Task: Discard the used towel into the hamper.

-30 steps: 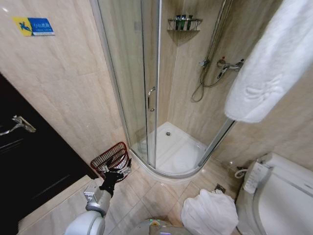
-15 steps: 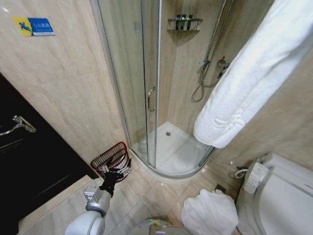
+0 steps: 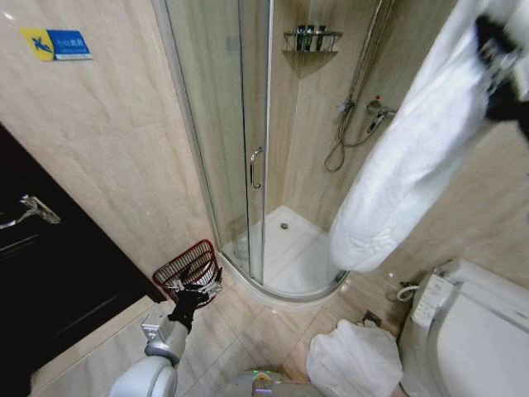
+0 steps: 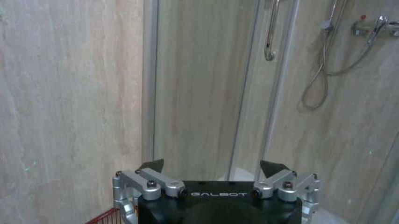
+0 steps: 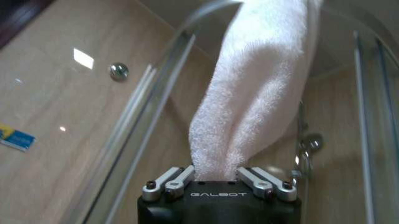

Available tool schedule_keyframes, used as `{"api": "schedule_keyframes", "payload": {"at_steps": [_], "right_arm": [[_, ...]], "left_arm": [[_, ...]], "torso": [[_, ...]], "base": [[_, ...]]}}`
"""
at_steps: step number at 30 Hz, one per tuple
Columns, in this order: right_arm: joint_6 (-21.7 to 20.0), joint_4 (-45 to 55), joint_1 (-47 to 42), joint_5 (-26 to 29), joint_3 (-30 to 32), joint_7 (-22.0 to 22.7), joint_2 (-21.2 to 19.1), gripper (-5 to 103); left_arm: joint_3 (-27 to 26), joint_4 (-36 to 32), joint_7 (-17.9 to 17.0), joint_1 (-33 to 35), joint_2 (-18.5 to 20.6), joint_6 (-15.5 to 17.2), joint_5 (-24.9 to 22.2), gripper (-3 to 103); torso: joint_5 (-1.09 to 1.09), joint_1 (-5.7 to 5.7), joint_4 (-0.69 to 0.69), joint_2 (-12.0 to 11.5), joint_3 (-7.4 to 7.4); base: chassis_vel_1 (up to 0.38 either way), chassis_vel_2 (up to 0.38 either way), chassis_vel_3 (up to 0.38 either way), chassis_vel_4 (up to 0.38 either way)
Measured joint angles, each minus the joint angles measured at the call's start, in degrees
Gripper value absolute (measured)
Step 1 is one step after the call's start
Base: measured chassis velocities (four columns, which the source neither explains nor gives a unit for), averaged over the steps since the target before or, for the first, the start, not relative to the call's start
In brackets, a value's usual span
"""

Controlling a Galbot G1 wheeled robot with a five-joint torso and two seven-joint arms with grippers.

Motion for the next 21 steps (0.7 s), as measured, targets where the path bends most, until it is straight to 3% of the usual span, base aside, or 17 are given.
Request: {"api": "schedule_keyframes", "payload": {"at_steps": [6, 21], "right_arm": [[2.3, 0.1, -7.1, -6.2, 0.0, -4.3, 8.2, 12], [4.6, -0.1, -15.1, -10.8, -1.1, -8.2, 18.6, 12]], "left_arm": [[0.0, 0.0, 0.0, 0.0, 0.0, 0.0, 0.0, 100], [0.0, 0.0, 0.0, 0.0, 0.0, 0.0, 0.0, 100]], "torso": [[0.02, 0.0, 0.0, 0.0, 0.0], [0.04, 0.0, -0.01, 0.0, 0.0]], "base": [[0.0, 0.0, 0.0, 0.0], [0.0, 0.0, 0.0, 0.0]]}}
